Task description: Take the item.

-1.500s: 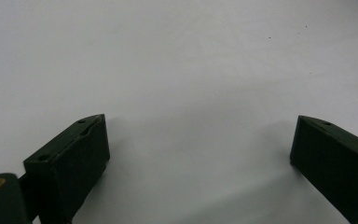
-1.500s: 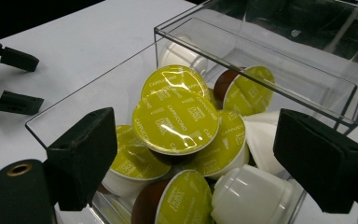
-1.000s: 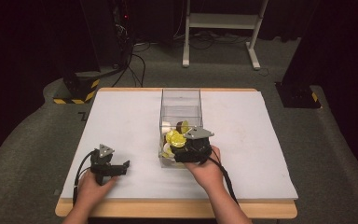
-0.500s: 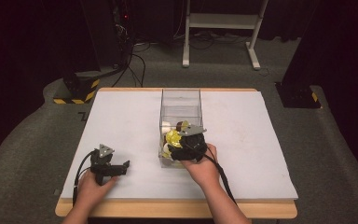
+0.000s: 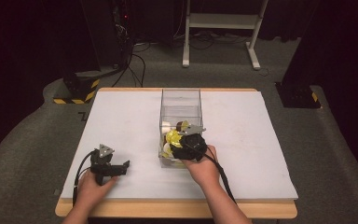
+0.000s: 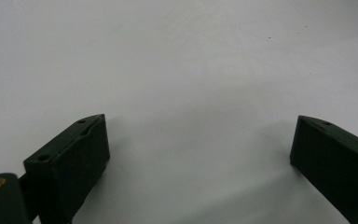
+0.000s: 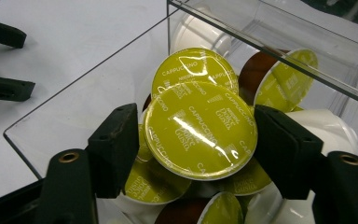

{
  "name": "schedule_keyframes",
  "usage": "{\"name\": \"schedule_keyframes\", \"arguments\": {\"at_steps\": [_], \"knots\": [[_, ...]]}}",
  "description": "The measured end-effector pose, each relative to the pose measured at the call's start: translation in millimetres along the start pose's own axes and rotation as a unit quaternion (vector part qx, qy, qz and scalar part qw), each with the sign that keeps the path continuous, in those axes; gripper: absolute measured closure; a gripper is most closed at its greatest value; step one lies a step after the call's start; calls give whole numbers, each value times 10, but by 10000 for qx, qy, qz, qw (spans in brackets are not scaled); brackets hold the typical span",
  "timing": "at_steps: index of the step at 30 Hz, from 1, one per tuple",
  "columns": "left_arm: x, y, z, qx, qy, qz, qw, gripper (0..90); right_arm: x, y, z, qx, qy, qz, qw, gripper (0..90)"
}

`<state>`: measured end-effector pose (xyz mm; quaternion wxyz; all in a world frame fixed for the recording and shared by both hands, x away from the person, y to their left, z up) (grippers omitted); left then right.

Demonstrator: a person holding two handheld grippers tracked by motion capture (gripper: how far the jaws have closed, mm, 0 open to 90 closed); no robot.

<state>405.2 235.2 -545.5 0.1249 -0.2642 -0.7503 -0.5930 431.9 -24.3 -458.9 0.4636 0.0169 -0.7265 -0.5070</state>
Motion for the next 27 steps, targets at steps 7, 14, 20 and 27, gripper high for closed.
{"name": "schedule_keyframes", "arguments": {"at_steps": [7, 14, 20, 27], "knots": [[0, 0, 0, 1, -1, -2, 10000, 49, 1, -5, -2, 16, -18, -3, 10000, 375], [0, 0, 0, 2, -1, -1, 10000, 49, 14, -11, -5, -11, -3, -52, 10000, 378], [-1, 0, -1, 6, -3, -4, 10000, 49, 48, -10, -21, -18, -26, -131, 9999, 378], [-1, 0, -2, 13, 0, -8, 10000, 49, 111, -11, -19, -28, -53, -244, 9997, 379]]}}
Point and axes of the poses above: each handheld gripper's, and its own axes: x roughly backward along the jaws, y roughly out of its top, z roughly to its left, the point moved 5 cm from there along -x, roughly forward along the jaws, and after that the axes turned 2 degrees about x, right-handed, at the moved point
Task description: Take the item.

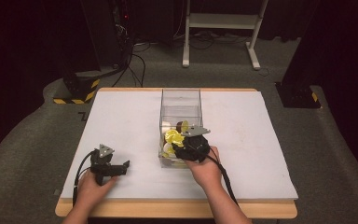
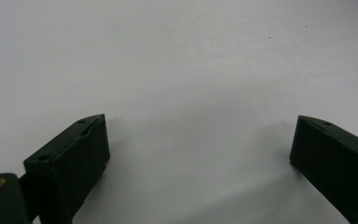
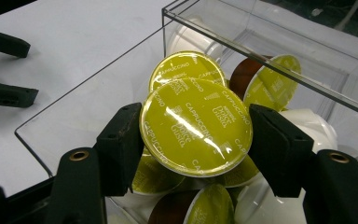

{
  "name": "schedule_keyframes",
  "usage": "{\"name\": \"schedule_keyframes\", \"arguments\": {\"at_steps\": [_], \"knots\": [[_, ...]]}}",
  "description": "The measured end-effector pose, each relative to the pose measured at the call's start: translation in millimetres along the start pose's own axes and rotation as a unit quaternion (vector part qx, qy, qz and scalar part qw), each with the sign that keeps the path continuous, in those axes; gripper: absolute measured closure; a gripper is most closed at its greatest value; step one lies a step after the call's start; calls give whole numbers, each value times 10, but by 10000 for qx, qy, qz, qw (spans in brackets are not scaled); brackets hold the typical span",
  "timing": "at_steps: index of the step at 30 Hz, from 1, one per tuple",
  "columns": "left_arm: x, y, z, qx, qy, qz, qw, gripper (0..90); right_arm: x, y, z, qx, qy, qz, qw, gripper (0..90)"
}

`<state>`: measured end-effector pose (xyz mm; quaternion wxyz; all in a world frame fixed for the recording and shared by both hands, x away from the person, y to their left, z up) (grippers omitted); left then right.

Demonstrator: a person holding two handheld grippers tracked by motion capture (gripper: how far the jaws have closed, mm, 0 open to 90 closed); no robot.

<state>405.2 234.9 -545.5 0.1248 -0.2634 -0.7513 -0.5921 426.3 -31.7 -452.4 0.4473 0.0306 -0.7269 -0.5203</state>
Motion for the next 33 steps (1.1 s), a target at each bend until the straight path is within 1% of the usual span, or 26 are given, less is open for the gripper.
{"name": "schedule_keyframes", "arguments": {"at_steps": [7, 12, 13, 18, 22, 33], "knots": [[0, 0, 0, -4, 1, 1, 10000, 49, 54, 5, 55, 99, -47, -186, 9998, 379], [-1, 0, -4, 20, -4, -5, 10000, 50, 76, 3, 82, 101, -36, -279, 9996, 379], [0, 0, -1, -2, 4, -7, 10000, 49, 81, 3, 84, 123, -39, -306, 9994, 379], [1, 0, -1, 1, 2, 1, 10000, 50, 88, -11, 90, 91, -10, -378, 9992, 379], [0, 0, -1, 1, 2, -1, 10000, 49, 79, -53, 87, 9, 42, -414, 9991, 379], [-1, 0, -1, 3, 7, -11, 10000, 50, 112, -30, 76, 10, 64, -551, 9985, 379]]}}
Point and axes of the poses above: each handheld gripper's, and its own axes: x roughly backward along the jaws, y roughly out of its top, z roughly to its left, the point moved 5 cm from there along -x, roughly forward along the jaws, and after that the axes turned 2 degrees about x, right-handed, at the moved point
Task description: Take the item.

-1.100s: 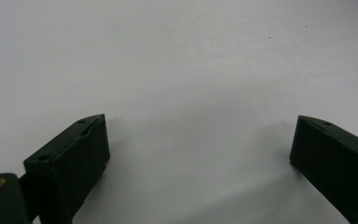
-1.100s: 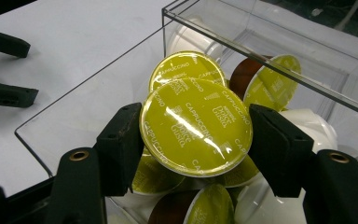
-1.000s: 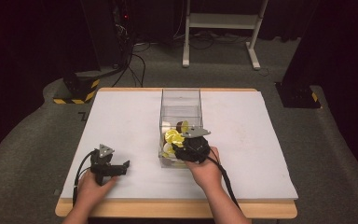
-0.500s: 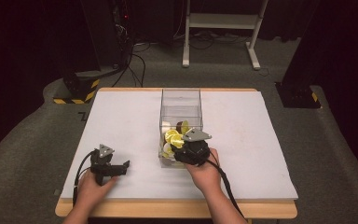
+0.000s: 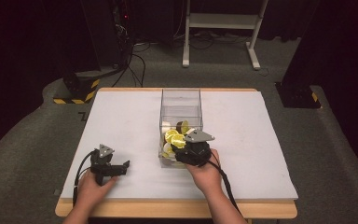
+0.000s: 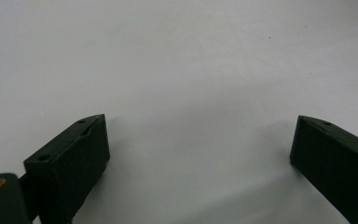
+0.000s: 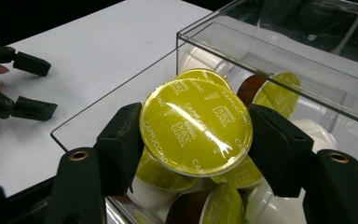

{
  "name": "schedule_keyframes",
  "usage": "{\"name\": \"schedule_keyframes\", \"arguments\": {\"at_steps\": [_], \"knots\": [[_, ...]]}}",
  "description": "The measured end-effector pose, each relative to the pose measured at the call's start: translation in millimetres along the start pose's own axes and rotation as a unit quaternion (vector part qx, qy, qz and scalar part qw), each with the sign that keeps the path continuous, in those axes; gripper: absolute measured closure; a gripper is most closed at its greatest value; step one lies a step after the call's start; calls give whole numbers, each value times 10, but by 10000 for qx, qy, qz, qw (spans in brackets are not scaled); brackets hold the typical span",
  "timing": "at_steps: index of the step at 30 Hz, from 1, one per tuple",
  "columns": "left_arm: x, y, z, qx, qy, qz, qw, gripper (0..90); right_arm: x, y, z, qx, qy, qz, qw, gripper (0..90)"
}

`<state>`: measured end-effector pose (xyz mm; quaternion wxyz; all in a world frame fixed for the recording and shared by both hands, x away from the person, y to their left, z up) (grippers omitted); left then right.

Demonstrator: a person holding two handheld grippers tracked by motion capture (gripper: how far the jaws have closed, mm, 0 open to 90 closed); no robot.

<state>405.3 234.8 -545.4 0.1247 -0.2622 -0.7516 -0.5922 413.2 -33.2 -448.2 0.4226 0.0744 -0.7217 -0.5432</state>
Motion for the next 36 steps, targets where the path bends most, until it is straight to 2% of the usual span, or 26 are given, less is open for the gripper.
{"name": "schedule_keyframes", "arguments": {"at_steps": [13, 36], "knots": [[1, 0, 0, 0, -6, 7, 10000, 49, 23, 4, 14, 17, 51, -50, 10000, 379], [0, 0, 1, -3, -6, 4, 10000, 49, 219, 48, -122, -171, -12, -296, 9994, 380]]}}
Point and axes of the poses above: each handheld gripper's, and its own axes: x roughly backward along the jaws, y roughly out of its top, z roughly to its left, the point moved 5 cm from there along -x, roughly forward along the jaws, and after that the axes turned 2 degrees about x, right-handed, at the moved point
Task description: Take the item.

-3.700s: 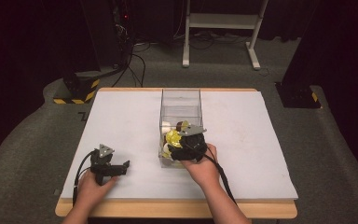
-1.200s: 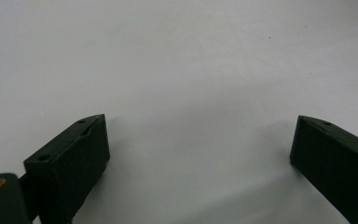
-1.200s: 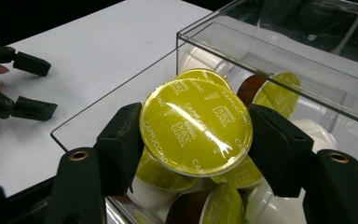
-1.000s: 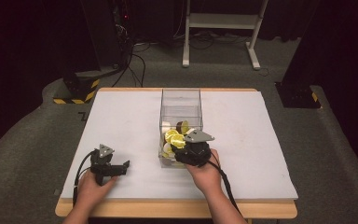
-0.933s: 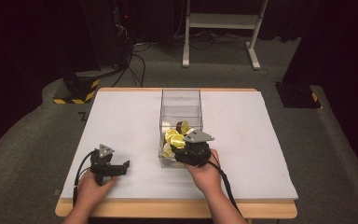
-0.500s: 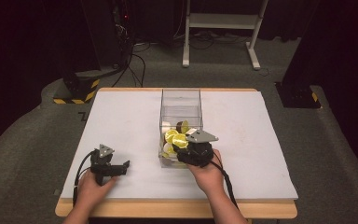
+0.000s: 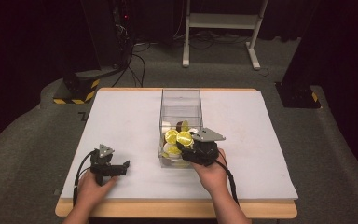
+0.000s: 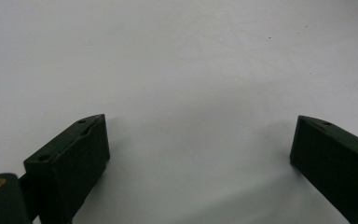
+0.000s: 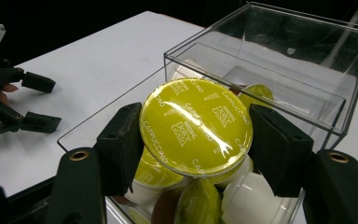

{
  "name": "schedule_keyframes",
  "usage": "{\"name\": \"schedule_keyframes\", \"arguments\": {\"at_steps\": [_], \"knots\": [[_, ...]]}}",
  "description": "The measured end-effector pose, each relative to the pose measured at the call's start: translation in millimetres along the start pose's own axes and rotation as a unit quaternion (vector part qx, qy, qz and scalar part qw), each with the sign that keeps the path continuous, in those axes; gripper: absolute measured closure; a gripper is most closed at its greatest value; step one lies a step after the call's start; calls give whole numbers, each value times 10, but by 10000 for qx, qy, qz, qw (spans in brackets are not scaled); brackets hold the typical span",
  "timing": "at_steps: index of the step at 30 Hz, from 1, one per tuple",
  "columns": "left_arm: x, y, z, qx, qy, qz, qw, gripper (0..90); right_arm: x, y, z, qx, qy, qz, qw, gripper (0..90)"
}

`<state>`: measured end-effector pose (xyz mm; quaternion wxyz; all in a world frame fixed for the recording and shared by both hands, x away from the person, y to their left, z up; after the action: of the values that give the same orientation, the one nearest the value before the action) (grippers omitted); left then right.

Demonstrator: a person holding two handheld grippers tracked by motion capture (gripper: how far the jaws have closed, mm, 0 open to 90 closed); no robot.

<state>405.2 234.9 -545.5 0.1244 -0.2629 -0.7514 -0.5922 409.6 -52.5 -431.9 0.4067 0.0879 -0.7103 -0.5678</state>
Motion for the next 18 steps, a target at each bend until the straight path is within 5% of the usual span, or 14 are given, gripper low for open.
{"name": "schedule_keyframes", "arguments": {"at_steps": [18], "knots": [[0, 0, -1, 13, 0, -1, 10000, 49, 117, 39, -126, -111, -148, -152, 9997, 380]]}}
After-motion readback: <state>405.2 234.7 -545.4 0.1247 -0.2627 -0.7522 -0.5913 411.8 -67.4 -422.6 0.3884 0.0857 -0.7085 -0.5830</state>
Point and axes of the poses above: each handheld gripper's, and its own axes: x roughly backward along the jaws, y roughly out of its top, z roughly to its left, the point moved 5 cm from there along -x, roughly forward along the jaws, and after that the axes turned 2 degrees about x, right-handed, at the moved point
